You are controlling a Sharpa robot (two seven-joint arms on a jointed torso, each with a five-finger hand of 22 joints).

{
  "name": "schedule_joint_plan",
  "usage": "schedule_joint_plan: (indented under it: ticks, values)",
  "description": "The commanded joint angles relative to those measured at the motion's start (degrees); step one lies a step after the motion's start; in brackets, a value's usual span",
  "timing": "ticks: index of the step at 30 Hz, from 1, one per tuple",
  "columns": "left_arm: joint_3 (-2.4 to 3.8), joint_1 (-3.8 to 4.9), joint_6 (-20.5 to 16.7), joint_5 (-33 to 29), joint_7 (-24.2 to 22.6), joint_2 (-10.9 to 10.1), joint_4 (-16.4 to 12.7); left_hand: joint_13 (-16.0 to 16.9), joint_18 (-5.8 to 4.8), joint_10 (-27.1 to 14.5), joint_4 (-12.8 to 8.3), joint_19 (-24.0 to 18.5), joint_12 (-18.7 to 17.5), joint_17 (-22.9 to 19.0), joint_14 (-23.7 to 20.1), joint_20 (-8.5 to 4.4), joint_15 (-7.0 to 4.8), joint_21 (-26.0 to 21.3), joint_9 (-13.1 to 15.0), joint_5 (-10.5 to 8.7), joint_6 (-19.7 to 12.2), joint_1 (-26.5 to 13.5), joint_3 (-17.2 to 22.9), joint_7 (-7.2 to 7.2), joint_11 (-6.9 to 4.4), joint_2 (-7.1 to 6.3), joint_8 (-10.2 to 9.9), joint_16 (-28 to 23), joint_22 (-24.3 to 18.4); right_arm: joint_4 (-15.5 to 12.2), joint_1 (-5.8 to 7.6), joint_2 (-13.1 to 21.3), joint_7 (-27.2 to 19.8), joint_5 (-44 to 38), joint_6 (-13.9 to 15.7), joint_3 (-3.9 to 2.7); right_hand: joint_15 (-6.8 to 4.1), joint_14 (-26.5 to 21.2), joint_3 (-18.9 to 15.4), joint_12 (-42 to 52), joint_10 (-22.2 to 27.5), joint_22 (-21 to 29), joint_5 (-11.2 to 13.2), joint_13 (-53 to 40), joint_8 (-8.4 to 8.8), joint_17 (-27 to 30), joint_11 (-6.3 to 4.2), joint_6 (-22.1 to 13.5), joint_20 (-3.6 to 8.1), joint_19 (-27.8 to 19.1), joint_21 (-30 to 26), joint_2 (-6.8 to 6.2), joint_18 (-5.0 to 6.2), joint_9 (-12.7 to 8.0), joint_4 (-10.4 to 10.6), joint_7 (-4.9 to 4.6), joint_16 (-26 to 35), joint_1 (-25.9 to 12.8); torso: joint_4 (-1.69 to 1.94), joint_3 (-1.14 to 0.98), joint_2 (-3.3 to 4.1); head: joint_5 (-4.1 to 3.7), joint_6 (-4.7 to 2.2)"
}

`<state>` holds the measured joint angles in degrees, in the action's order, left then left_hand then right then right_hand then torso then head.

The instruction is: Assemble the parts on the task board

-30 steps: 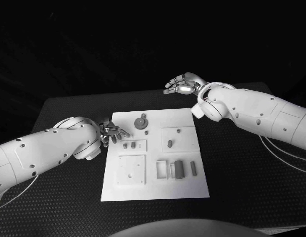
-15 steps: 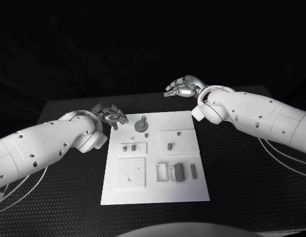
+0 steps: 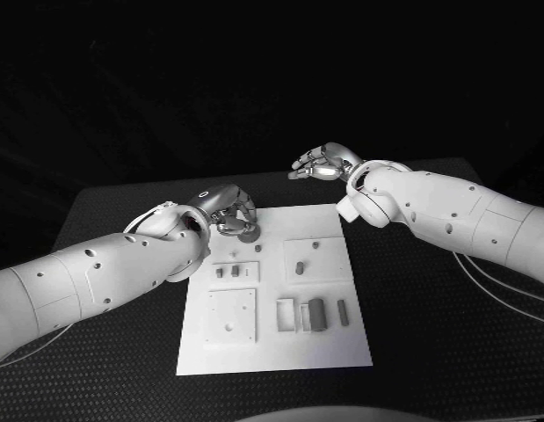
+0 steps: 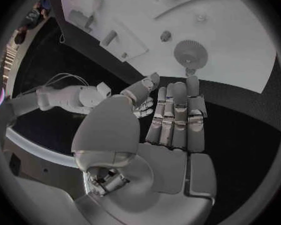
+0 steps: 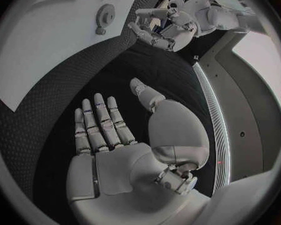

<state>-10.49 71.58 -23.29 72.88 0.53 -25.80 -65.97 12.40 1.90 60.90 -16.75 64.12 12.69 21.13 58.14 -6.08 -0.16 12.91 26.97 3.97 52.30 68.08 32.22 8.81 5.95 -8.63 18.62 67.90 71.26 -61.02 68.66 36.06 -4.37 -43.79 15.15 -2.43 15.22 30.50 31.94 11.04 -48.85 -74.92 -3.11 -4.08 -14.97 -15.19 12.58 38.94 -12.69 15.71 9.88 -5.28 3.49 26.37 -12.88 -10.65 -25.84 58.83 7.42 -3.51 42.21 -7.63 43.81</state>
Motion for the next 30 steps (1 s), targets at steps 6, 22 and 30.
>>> schedule_joint_plan:
  ticks: [6, 22, 30]
  values:
    - [-2.09, -0.05, 2.9, 13.7, -5.1, 1.1, 1.2, -0.8, 1.99, 1.5, 0.0, 2.7, -1.6, 1.4, 2.3, -0.13, -0.28, 1.5, -0.4, 0.37, 0.1, 1.3, -2.2, -0.5, 0.04, -0.59, -0.5, 2.9, 1.5, 1.1, -0.01, -0.6, -1.2, 0.6, -1.0, -0.02, 0.46, 0.1, 0.1, -0.2, -0.2, -0.1, 0.3, 0.1, -0.37, -0.1, 0.01, -0.5, 0.03, 0.4, -0.3, 0.08, -0.76, -0.1, 0.4, -2.97, 0.4, -0.5, 0.08, -0.06, 0.0, -0.54, 0.17]
    - [-2.88, -0.75, 3.8, 15.0, -5.6, 3.6, 4.3, -1.7, 2.7, 3.7, 0.0, 4.3, -3.5, 2.6, 2.9, -0.45, -0.65, 3.6, -0.9, 0.25, 1.5, 2.5, -3.0, -0.62, -0.3, 0.14, -0.5, 6.3, 4.4, 0.9, -0.01, -1.0, -1.3, 0.5, -0.8, -0.02, 0.45, 0.1, 0.1, -0.2, -0.2, -0.2, 0.3, 0.1, -0.39, -0.1, 0.06, -0.5, 0.04, 0.5, -0.3, 0.13, -0.71, -0.1, 0.4, -3.03, 0.4, -0.5, 0.06, 0.05, 0.01, -0.62, 0.17]
    - [-3.07, -1.15, 4.9, 15.0, -4.9, 5.1, 6.1, -2.0, 2.84, 3.7, 0.1, 4.4, -4.3, 2.6, 2.9, -0.35, -0.54, 3.7, -1.3, 0.62, 1.0, 2.6, -2.8, -0.53, -0.19, 0.35, -1.0, 6.6, 4.7, 0.8, -0.01, -1.2, -1.3, 0.5, -0.7, -0.02, 0.46, 0.1, 0.1, -0.2, -0.2, -0.2, 0.3, 0.1, -0.39, -0.1, 0.07, -0.5, 0.04, 0.6, -0.3, 0.13, -0.71, -0.1, 0.4, -3.04, 0.4, -0.5, 0.03, -0.04, -0.05, -0.65, 0.19]
